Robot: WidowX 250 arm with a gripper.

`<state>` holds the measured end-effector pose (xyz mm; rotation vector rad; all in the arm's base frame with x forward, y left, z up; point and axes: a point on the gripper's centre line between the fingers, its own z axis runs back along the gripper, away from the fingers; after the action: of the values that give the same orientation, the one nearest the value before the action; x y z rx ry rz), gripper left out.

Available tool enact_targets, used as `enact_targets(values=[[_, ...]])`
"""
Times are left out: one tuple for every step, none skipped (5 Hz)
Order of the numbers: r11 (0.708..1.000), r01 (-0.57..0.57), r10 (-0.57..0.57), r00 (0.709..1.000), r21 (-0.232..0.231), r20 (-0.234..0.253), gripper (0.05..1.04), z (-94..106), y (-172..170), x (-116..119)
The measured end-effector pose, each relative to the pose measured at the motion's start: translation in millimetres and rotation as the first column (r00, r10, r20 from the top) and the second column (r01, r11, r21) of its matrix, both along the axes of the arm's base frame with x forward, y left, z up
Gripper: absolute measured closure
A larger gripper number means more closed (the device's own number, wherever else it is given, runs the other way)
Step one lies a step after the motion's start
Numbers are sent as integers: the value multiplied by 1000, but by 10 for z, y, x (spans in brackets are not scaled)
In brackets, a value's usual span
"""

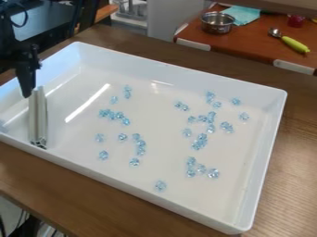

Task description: Sweep into pile

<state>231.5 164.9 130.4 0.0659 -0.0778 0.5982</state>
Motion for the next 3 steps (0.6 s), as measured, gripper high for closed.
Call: enact_targets(values=[[1000, -2, 1, 999, -31, -38, 83, -132, -42, -50], [1000, -4, 4, 1000, -30, -4, 83, -131, -33, 0], [998, 0, 2, 1000, -62, 26, 83, -190, -19, -27]])
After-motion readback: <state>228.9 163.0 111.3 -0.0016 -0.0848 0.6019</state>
